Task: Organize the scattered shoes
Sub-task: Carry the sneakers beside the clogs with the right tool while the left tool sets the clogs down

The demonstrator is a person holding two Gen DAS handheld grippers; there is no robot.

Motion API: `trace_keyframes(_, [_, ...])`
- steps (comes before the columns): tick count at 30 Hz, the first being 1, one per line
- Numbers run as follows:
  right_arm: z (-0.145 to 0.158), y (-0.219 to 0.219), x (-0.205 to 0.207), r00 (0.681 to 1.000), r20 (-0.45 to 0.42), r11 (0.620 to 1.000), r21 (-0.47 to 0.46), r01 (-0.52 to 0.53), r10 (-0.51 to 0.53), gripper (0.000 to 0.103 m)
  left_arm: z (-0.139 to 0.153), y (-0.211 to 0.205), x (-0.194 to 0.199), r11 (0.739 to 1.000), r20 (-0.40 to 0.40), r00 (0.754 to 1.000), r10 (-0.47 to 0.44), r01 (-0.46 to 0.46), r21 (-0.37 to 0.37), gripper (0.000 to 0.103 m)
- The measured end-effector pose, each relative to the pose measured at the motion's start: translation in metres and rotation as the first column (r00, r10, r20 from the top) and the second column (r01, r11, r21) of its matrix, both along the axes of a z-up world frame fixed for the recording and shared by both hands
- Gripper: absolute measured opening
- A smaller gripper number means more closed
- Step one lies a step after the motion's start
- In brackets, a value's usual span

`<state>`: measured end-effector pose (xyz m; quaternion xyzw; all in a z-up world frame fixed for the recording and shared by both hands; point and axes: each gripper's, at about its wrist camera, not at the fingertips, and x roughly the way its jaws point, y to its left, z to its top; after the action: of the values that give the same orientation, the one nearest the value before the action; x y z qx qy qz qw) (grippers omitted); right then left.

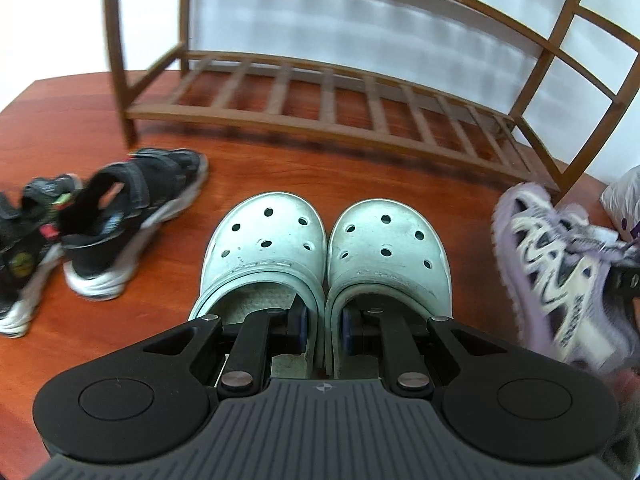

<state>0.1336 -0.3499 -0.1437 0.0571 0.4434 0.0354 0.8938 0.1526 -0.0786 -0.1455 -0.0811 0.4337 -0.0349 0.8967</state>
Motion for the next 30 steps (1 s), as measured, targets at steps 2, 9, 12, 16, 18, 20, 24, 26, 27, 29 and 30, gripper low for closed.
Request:
trace_keyframes(2, [-0.008,-0.002,0.007,1.000,-0.012,1.000,0.001,0.003,-0.003,0.016,-0.004,-0.010,0.005,1.000,-0.008,1.000,-0.003,0.004,0.004,0.018])
trace_keyframes(9, [-0.040,-0.004,0.031,0.997,-0.081,1.000,0.001,0.015,-0.015,0.016,-0.029,-0.040,0.030,0.999,-0.058,0.998,-0.017,0.019,0.036,0.018])
trace_keyframes(12, [-0.050,0.000,0.037,0.995,-0.096,1.000,-0.021,0.010,-0.012,0.016,-0.040,-0.045,0.038,0.998,-0.079,0.997,-0.025,0.030,0.056,0.018])
trace_keyframes(16, [-0.060,0.003,0.045,0.994,-0.112,0.999,-0.038,0.007,-0.011,0.016,-0.046,-0.051,0.043,0.994,-0.071,0.996,-0.050,0.056,0.089,0.019])
trace_keyframes(18, [-0.064,0.005,0.049,0.993,-0.114,0.999,-0.048,0.003,-0.009,0.016,-0.047,-0.053,0.046,0.993,-0.072,0.995,-0.063,0.069,0.094,0.021])
trace_keyframes(20, [-0.065,0.007,0.051,0.994,-0.111,0.998,-0.061,-0.002,-0.005,0.017,-0.048,-0.053,0.048,0.992,-0.075,0.994,-0.077,0.084,0.097,0.023])
trace_keyframes(24, [-0.065,0.009,0.055,0.993,-0.119,0.998,-0.070,-0.001,-0.007,0.027,-0.048,-0.052,0.052,0.989,-0.099,0.990,-0.103,0.112,0.093,0.029])
trace_keyframes(26, [-0.063,0.011,0.055,0.993,-0.119,0.997,-0.079,-0.006,-0.003,0.034,-0.047,-0.051,0.053,0.989,-0.109,0.987,-0.116,0.126,0.081,0.039])
trace_keyframes(27, [-0.062,0.011,0.054,0.993,-0.118,0.997,-0.083,-0.013,0.003,0.036,-0.046,-0.049,0.053,0.988,-0.113,0.985,-0.127,0.136,0.073,0.049])
trace_keyframes(29, [-0.057,0.012,0.050,0.994,-0.109,0.996,-0.093,-0.011,0.001,0.045,-0.043,-0.047,0.051,0.984,-0.109,0.982,-0.157,0.165,0.063,0.053])
trace_keyframes(30, [-0.054,0.012,0.048,0.994,-0.105,0.995,-0.097,-0.009,-0.001,0.046,-0.040,-0.046,0.048,0.981,-0.099,0.979,-0.179,0.186,0.062,0.054])
